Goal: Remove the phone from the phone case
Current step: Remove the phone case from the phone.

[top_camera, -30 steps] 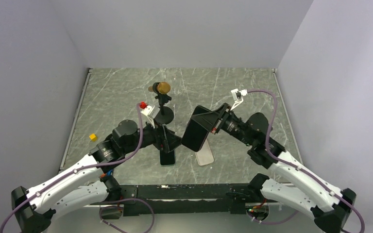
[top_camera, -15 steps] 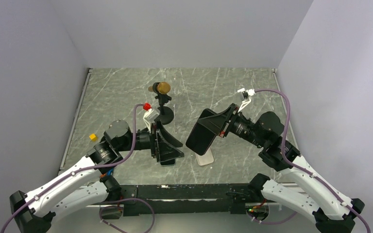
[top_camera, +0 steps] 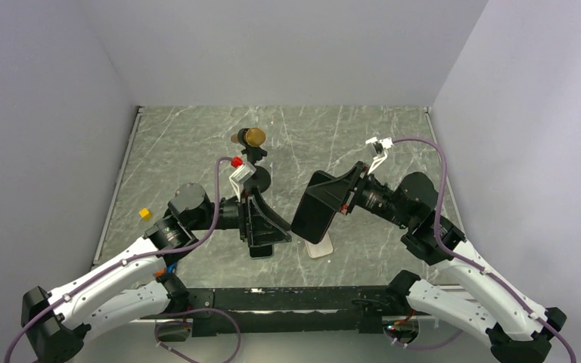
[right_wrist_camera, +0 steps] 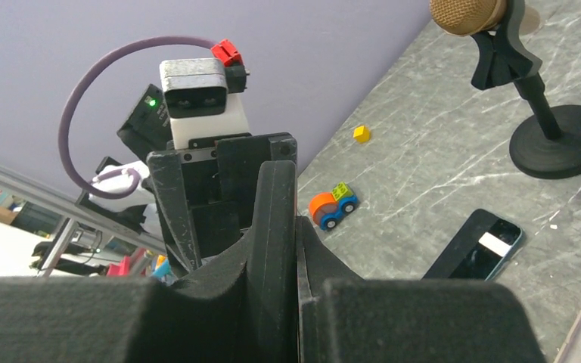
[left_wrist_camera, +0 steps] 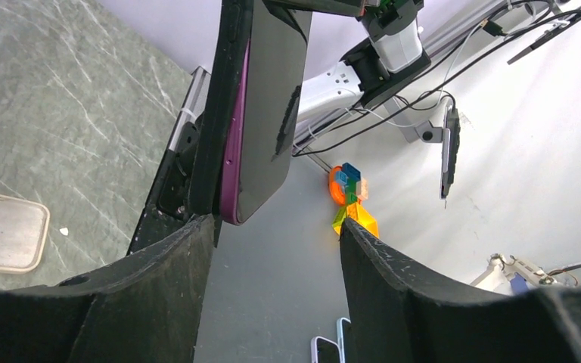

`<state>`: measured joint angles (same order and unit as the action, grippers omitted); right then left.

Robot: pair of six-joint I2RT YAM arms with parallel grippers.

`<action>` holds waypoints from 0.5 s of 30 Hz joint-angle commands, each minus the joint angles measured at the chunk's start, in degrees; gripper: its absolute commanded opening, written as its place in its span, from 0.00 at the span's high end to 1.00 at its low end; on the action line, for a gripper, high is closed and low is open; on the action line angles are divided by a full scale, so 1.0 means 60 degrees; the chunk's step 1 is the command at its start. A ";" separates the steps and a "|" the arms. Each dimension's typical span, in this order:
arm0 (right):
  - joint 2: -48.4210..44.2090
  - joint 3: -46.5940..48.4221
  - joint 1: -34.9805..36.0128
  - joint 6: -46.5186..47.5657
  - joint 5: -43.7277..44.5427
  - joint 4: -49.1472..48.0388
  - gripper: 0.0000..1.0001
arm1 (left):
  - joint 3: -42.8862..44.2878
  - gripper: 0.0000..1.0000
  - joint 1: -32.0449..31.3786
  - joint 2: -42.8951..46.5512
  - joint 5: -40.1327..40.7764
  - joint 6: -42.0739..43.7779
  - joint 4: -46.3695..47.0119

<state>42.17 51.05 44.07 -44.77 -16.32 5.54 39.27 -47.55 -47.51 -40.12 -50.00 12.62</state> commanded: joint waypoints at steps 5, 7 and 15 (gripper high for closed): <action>0.0174 -0.0179 0.0048 -0.0444 -0.0590 -0.2033 1.00 | -0.0289 0.41 -0.0029 -0.0528 -0.0882 -0.1525 0.3141; 0.0200 -0.0303 0.0053 -0.0449 -0.0585 -0.2194 1.00 | -0.0345 0.42 -0.0042 -0.0597 -0.0941 -0.1799 0.3645; 0.0273 -0.0350 0.0034 -0.0318 -0.0066 -0.1866 1.00 | -0.0358 0.46 -0.0188 -0.0819 -0.1007 -0.2272 0.4321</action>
<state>43.72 48.71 43.97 -46.33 -18.55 -2.20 36.21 -47.68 -52.47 -45.63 -60.75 27.75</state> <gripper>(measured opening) 0.183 0.544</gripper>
